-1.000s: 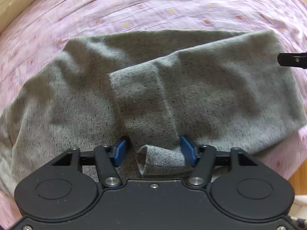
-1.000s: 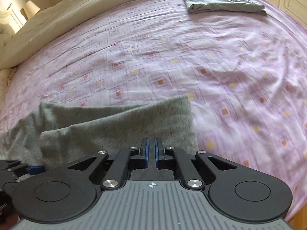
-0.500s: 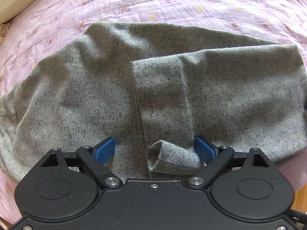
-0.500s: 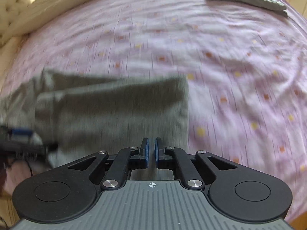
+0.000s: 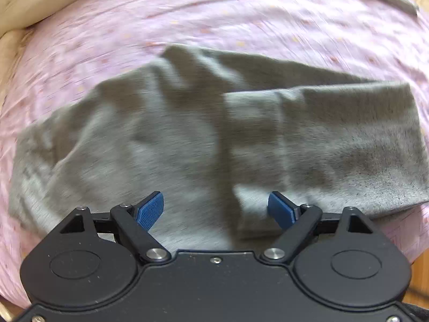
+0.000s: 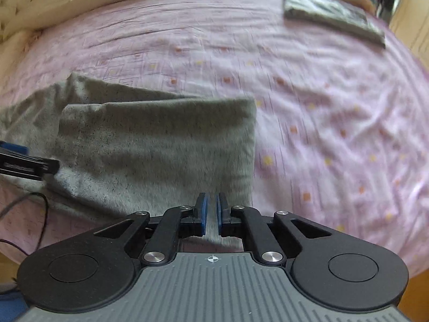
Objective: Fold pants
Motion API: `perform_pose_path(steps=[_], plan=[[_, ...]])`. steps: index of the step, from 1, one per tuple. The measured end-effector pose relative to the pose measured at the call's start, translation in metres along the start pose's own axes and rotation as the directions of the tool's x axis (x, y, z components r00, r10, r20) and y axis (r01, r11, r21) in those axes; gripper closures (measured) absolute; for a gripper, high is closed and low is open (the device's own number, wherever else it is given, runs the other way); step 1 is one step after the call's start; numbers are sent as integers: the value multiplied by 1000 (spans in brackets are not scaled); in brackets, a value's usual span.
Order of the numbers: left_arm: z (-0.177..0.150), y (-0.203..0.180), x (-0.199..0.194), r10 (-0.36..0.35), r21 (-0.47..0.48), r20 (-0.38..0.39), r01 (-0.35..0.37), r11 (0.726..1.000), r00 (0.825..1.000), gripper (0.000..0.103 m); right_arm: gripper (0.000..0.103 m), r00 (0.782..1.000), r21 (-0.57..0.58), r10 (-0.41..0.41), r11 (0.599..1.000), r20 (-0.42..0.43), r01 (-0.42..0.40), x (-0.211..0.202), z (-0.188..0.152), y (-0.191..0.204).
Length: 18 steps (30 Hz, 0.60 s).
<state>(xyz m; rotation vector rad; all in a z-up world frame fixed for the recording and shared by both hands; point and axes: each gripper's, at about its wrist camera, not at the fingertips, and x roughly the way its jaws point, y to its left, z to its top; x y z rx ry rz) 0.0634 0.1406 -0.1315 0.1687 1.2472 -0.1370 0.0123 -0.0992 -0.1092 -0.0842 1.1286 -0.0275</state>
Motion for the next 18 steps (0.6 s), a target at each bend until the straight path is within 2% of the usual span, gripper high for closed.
perform_pose_path(steps=[2, 3, 6, 9, 13, 18], plan=[[-9, 22, -9, 5, -38, 13, -5, 999, 1000, 17, 96, 998, -64, -58, 996, 6, 58, -2, 8, 24], [-13, 34, -12, 17, -54, 20, -15, 998, 1000, 18, 96, 998, -81, -50, 995, 22, 52, -5, 10, 33], [-25, 75, -19, 33, -106, 33, -29, 994, 999, 21, 96, 996, -40, 80, 996, 37, -79, -13, 19, 60], [-34, 119, -26, 39, -161, 37, -32, 986, 999, 23, 96, 979, 38, 203, 978, 10, -204, -14, 31, 92], [-43, 174, -32, 83, -195, 58, -70, 978, 995, 23, 96, 965, 90, 260, 962, -23, -257, -9, 38, 140], [-39, 233, -19, 75, -209, 70, -59, 976, 995, 23, 96, 963, 99, 265, 961, -47, -260, -8, 39, 196]])
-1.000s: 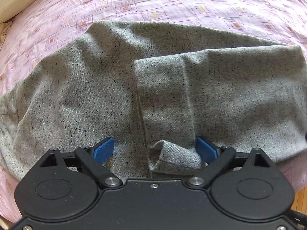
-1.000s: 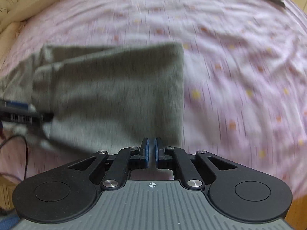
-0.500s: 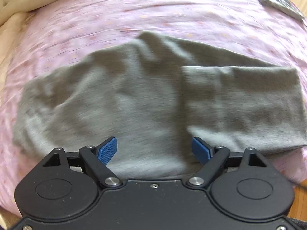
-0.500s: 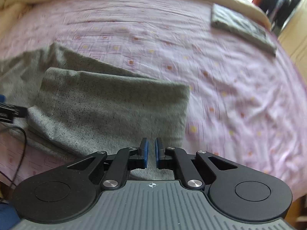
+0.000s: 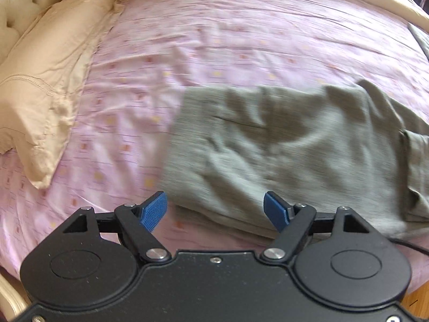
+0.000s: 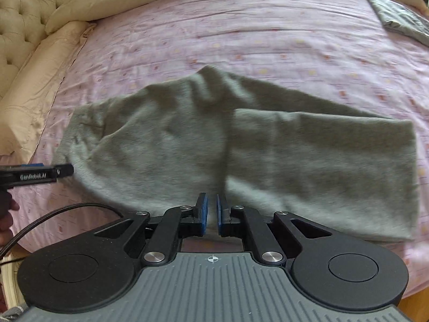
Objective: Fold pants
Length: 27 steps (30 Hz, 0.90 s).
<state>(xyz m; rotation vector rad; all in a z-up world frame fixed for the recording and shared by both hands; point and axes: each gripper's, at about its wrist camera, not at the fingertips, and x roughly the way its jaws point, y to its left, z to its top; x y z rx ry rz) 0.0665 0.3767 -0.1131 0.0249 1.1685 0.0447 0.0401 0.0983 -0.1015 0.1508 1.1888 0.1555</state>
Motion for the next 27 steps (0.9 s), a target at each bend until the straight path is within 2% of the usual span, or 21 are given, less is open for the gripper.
perform_pose_path(steps=[4, 7, 8, 11, 13, 19, 21, 22, 23, 24, 25, 27], plan=[[19, 29, 18, -27, -2, 3, 27, 1000, 1000, 21, 96, 1000, 19, -10, 1000, -4, 10, 5, -2, 27], [26, 42, 44, -76, 0, -62, 76, 997, 995, 16, 96, 1000, 47, -24, 999, -2, 24, 5, -4, 39], [25, 43, 54, -98, 6, -100, 99, 995, 990, 15, 96, 1000, 54, -29, 998, -1, 29, 5, -4, 42], [21, 43, 78, -186, 3, -174, 190, 982, 967, 1, 96, 999, 75, -50, 996, -1, 50, 4, -6, 49], [18, 42, 86, -215, -17, -187, 215, 976, 959, 0, 96, 998, 91, -64, 994, -3, 64, 3, -8, 51], [21, 45, 91, -240, -66, -189, 232, 971, 952, 1, 96, 997, 148, -83, 986, -3, 83, 11, -12, 46], [25, 44, 90, -250, -83, -197, 238, 968, 948, 9, 96, 996, 160, -93, 983, 3, 91, 18, -9, 41], [28, 43, 86, -266, -75, -183, 257, 964, 946, 28, 96, 995, 165, -99, 982, 4, 97, 21, -7, 39], [32, 43, 80, -303, -67, -173, 296, 953, 937, 50, 96, 994, 170, -110, 980, 5, 107, 26, -4, 36], [34, 40, 76, -321, -63, -175, 315, 947, 931, 58, 96, 992, 171, -124, 978, 5, 121, 31, -2, 34], [36, 36, 71, -311, -48, -172, 307, 950, 935, 66, 96, 990, 171, -140, 976, 1, 138, 36, 0, 31], [38, 27, 62, -277, 12, -158, 282, 959, 948, 70, 96, 984, 173, -178, 968, -22, 180, 49, 0, 26]])
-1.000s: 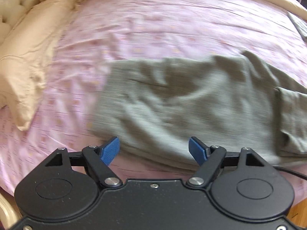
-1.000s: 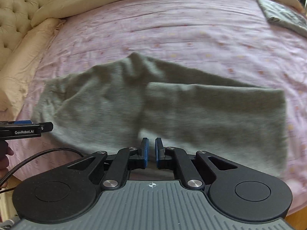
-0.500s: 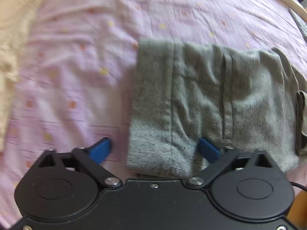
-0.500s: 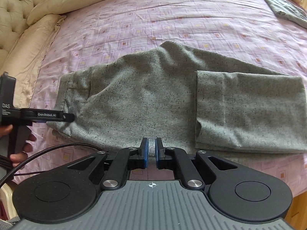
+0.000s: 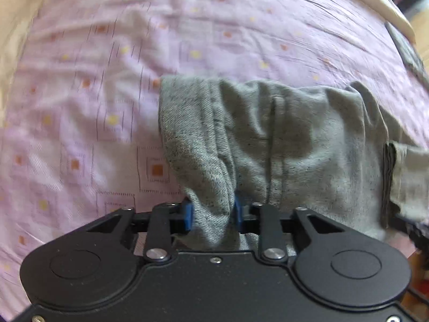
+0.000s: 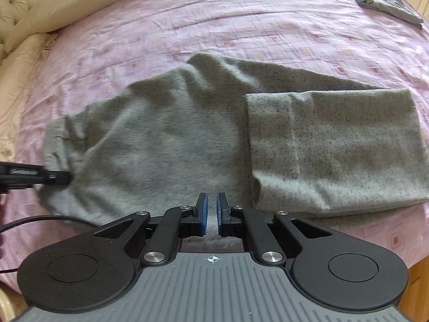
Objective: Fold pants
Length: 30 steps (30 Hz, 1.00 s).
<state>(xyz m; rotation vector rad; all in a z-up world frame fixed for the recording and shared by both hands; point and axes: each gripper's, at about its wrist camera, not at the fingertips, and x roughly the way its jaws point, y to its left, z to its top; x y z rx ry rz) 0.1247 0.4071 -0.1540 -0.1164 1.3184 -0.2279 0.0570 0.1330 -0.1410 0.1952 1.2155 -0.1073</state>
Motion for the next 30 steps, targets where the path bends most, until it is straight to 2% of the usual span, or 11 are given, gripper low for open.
perform_pose_path(steps=[4, 7, 10, 13, 17, 19, 24, 27, 30], plan=[[-1, -2, -11, -4, -13, 25, 5, 1000, 1000, 71, 96, 992, 5, -48, 999, -120, 49, 27, -16, -7], [-4, 6, -16, -25, -28, 22, 26, 999, 999, 71, 97, 994, -42, -51, 998, -94, 47, 20, -26, -4], [-2, 5, -8, -18, -11, 7, 18, 1000, 1000, 68, 97, 997, -24, -28, 999, -71, 26, 8, -19, -3], [2, 6, 4, -13, -1, -26, 13, 1000, 1000, 50, 97, 1000, -9, -20, 1000, 1, 20, -2, -1, -3], [3, 16, 18, -30, -54, -62, 27, 998, 998, 24, 97, 998, 6, -14, 1000, 59, 13, 2, 36, -4], [4, 18, 22, -50, -81, -67, 45, 996, 996, 19, 97, 997, -15, -23, 1000, 77, 24, 12, 57, -5], [10, 11, 25, -17, -75, -87, 11, 997, 996, 22, 97, 994, -66, -72, 995, 87, 78, 42, 97, -1], [7, 11, 20, -30, -89, -57, 25, 996, 998, 45, 97, 995, -55, -86, 995, 45, 88, 62, 111, -4], [5, 16, 14, -69, -133, -35, 64, 989, 997, 60, 97, 995, -93, -82, 992, 51, 86, 69, 113, -4]])
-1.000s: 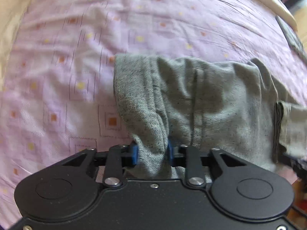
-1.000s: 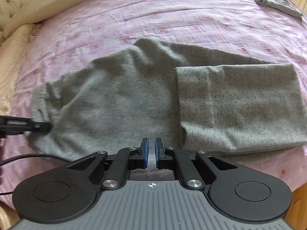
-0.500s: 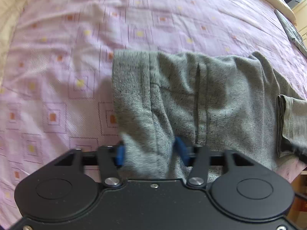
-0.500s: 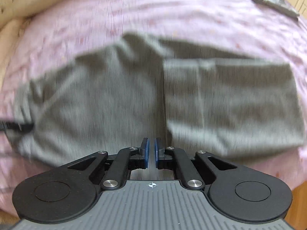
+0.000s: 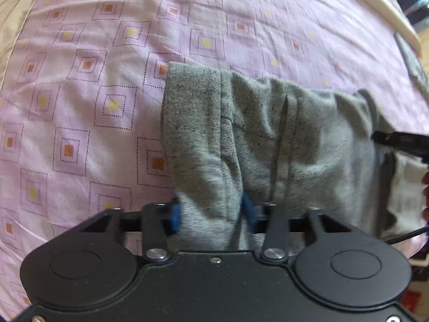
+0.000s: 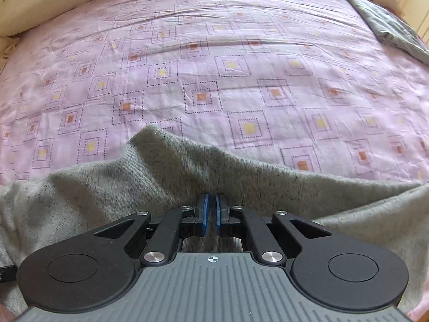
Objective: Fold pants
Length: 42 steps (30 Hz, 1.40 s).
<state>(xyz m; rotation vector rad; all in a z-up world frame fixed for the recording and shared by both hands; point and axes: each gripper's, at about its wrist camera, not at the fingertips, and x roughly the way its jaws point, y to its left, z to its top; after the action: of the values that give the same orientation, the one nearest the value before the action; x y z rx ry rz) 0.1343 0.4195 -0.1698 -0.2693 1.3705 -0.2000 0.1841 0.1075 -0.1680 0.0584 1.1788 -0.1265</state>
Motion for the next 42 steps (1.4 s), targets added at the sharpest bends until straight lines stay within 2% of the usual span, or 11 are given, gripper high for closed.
perform_pose_path(steps=[4, 7, 11, 15, 17, 20, 27, 29, 32, 37, 42], plan=[[-3, -5, -6, 9, 2, 20, -9, 1000, 1000, 69, 97, 999, -39, 30, 999, 26, -29, -19, -11, 2], [-6, -16, -13, 38, 44, 43, -40, 998, 998, 72, 97, 996, -36, 84, 996, 32, -83, -45, -40, 1], [-7, -24, -30, 37, 52, 80, -41, 998, 996, 73, 97, 992, -29, 124, 992, -27, -125, -64, -93, 3], [-7, -33, -50, 23, 58, 119, -30, 998, 993, 74, 97, 987, -66, 106, 991, -120, -114, -53, -134, 6], [-9, -44, -62, 22, 72, 143, -33, 997, 990, 75, 97, 988, -70, 124, 989, -88, -130, -53, -139, 4], [-15, -70, -86, 34, 121, 203, -59, 991, 979, 75, 97, 979, -56, 173, 982, -105, -180, -56, -129, -2], [-30, -176, -144, 56, 247, 344, -148, 958, 937, 76, 97, 937, -12, 348, 937, 13, -348, -101, -117, -61], [-36, -218, -153, 59, 288, 374, -177, 941, 926, 76, 97, 929, -10, 368, 930, 36, -368, -109, -121, -86], [-45, -285, -150, 26, 353, 390, -175, 919, 920, 76, 97, 932, 0, 360, 933, 46, -360, -113, -126, -129], [-62, -396, -93, -55, 475, 349, -126, 871, 936, 76, 97, 955, 83, 295, 951, 44, -297, -114, -145, -206], [-83, -475, 2, -88, 516, 157, -6, 857, 984, 72, 96, 973, 198, 231, 952, 28, -232, -114, -167, -272]])
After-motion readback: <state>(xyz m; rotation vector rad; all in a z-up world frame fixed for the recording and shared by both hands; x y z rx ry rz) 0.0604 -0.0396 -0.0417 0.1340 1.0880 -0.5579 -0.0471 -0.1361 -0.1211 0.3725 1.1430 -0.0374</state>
